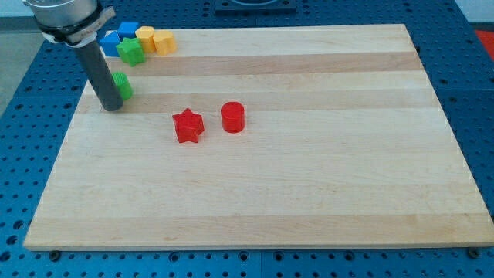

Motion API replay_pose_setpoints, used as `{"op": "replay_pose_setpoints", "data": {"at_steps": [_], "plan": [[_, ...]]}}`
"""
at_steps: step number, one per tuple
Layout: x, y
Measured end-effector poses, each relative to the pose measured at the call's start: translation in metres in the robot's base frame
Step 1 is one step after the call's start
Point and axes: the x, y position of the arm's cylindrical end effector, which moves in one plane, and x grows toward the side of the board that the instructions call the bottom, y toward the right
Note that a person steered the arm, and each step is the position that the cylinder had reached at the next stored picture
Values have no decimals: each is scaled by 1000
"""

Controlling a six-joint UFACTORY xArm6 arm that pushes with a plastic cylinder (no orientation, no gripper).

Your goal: Slide the green circle closer to the blue triangle

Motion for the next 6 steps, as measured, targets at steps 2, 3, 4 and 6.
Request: {"op": "replay_pose_setpoints", "data": {"at_steps": [2, 3, 4, 6], "plan": [[-25, 6], [-41, -3], [-42, -3], [-43, -14]]}}
